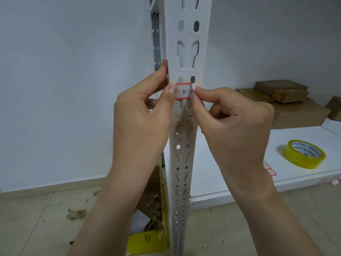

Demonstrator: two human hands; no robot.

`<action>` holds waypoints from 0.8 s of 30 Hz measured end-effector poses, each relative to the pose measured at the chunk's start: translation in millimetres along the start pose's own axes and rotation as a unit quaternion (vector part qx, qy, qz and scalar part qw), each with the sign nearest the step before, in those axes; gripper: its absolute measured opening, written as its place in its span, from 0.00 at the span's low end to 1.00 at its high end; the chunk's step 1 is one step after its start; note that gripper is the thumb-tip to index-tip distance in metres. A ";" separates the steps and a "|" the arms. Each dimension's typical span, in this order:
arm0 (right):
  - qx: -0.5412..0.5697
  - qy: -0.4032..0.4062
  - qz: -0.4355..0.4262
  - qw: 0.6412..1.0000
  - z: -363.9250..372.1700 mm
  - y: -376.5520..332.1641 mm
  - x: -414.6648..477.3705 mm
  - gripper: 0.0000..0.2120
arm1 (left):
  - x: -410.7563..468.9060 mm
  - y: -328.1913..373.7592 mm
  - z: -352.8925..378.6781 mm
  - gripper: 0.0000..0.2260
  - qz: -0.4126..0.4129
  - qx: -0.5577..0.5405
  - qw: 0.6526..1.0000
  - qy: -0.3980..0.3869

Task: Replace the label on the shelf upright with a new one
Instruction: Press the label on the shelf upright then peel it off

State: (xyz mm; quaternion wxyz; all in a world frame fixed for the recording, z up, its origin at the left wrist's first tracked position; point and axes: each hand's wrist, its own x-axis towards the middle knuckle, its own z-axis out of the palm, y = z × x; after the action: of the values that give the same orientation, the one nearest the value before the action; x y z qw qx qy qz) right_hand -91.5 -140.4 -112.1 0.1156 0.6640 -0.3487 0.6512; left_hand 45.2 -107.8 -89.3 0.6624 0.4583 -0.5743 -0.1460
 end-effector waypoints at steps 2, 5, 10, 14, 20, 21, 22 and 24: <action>0.018 -0.002 0.027 0.999 0.3 -3.0 1.0 0.07 | -0.1 -0.1 0.4 0.19 0.002 -0.004 1.000 0.001; 0.038 -0.005 0.057 0.998 1.0 -8.8 2.1 0.06 | 0.0 -0.3 1.0 0.18 0.002 -0.001 1.000 0.003; 0.044 -0.003 0.075 0.996 3.7 -14.3 4.0 0.06 | 0.3 -0.6 1.1 0.19 -0.003 -0.008 1.000 0.005; 0.039 -0.003 0.067 0.997 5.0 -15.8 4.4 0.07 | 0.7 -0.7 0.9 0.19 -0.004 -0.014 1.000 0.000; 0.037 -0.002 0.070 0.997 5.7 -15.3 4.1 0.06 | 0.9 -0.5 0.4 0.19 -0.004 -0.010 1.000 -0.002; 0.037 0.000 0.070 0.997 5.8 -15.5 4.1 0.06 | 0.9 -0.5 0.3 0.19 -0.003 -0.007 1.000 -0.003; 0.037 0.001 0.070 0.997 5.9 -15.6 4.1 0.06 | 1.1 -0.6 0.3 0.19 -0.004 -0.006 1.000 -0.004; 0.033 0.002 0.067 0.997 6.0 -15.8 4.0 0.06 | 0.8 -0.7 0.3 0.19 -0.004 -0.004 1.000 -0.004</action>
State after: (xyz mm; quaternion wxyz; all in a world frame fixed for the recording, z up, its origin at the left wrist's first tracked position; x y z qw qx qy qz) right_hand -77.5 -133.8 -104.3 0.0502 0.6412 -0.3702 0.6703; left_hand 45.4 -108.9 -89.4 0.6614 0.4572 -0.5744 -0.1533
